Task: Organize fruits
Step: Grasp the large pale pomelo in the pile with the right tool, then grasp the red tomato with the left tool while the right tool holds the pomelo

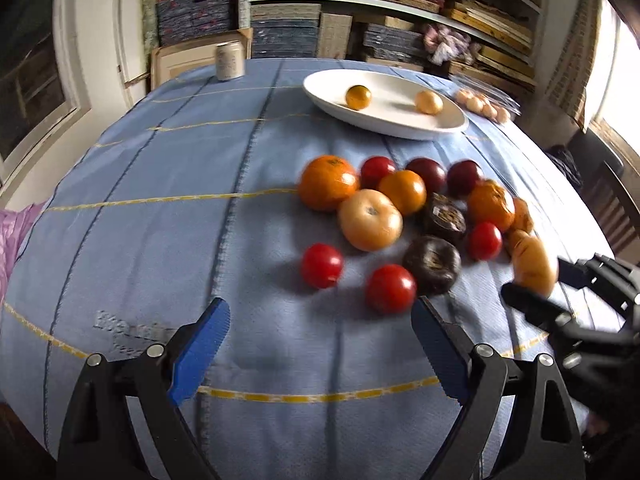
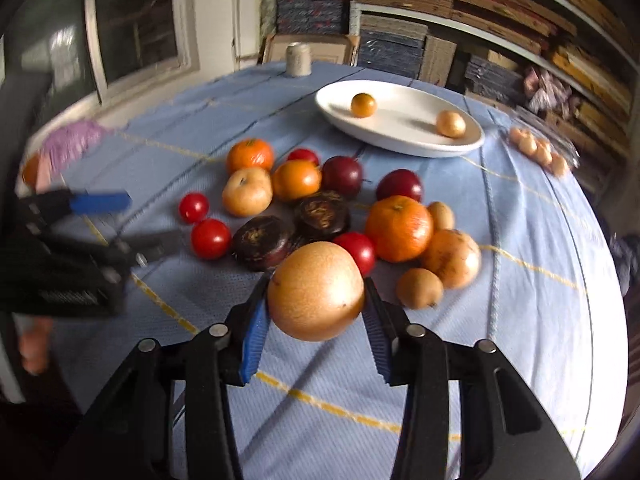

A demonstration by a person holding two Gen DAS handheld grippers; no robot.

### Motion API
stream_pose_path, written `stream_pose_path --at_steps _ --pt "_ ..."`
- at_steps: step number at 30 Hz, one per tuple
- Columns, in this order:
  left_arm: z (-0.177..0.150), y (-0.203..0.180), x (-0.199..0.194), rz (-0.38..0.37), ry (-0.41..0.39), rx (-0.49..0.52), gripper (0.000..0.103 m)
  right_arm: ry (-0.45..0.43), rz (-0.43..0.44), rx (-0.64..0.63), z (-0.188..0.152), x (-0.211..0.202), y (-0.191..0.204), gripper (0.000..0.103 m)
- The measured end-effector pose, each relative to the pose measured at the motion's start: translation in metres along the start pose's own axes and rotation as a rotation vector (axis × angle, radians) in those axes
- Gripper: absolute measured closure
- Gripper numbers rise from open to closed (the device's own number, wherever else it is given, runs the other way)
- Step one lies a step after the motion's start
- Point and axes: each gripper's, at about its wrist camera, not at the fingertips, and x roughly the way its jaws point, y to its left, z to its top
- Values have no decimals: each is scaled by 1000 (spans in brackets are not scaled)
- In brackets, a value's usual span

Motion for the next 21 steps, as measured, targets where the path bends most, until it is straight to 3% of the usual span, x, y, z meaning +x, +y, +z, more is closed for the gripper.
stream_pose_path --at_steps 4,10,15,21 --pt "2 -11 3 26 -30 38 10 -11 1 55 -3 -13 -14 60" --pt "16 20 11 55 -11 -41 11 -15 37 53 -11 -21 -12 60" --pt "17 23 24 111 16 -27 11 -20 57 57 -11 -22 -9 60" --pt "17 22 38 87 38 -36 14 -19 56 63 -12 -23 -9 60"
